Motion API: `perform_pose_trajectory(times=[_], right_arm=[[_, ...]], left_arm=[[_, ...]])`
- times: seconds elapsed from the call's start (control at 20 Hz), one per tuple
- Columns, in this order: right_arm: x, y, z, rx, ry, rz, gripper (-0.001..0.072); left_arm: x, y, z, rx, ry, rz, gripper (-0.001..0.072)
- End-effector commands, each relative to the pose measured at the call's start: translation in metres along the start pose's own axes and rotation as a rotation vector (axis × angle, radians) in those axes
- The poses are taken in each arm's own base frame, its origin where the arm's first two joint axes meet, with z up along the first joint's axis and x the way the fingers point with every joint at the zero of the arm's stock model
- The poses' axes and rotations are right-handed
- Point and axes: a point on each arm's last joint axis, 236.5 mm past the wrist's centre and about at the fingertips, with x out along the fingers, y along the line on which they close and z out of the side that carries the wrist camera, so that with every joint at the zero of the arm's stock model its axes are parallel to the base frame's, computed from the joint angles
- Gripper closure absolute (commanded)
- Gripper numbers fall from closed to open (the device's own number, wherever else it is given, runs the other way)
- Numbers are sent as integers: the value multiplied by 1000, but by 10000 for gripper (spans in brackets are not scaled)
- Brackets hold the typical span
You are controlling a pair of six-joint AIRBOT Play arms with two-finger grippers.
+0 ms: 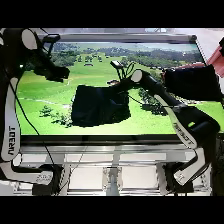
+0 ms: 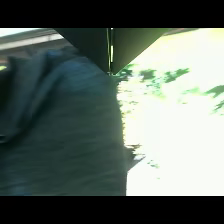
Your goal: Fold the clothes and pants, and hang the long-sleeved shirts on hangers.
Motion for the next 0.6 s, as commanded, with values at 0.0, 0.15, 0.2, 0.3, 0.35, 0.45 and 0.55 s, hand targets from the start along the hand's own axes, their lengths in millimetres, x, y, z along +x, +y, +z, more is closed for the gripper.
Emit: perform_pose_trajectory(times=[0.0, 0.15, 0.2, 0.3, 0.35, 0.45, 0.55], right_arm=[[32, 21, -15, 28, 113, 109, 689], [20, 34, -78, -68, 378, 200, 688], [8, 38, -100, -84, 477, 235, 688], [-15, 38, -128, -85, 624, 269, 688], [-22, 34, -136, -81, 668, 248, 688], [-34, 22, -142, -70, 700, 158, 688], [-47, 1, -147, -98, 716, 36, 688]], left_arm=[[-2, 19, -8, -21, 20, 59, 686], [9, 20, -18, -17, 65, 62, 686], [14, 21, -22, -15, 81, 64, 685], [21, 23, -28, -8, 111, 66, 686], [25, 24, -31, -9, 124, 67, 685], [31, 27, -37, -8, 148, 67, 686], [36, 30, -43, -8, 168, 68, 685]])
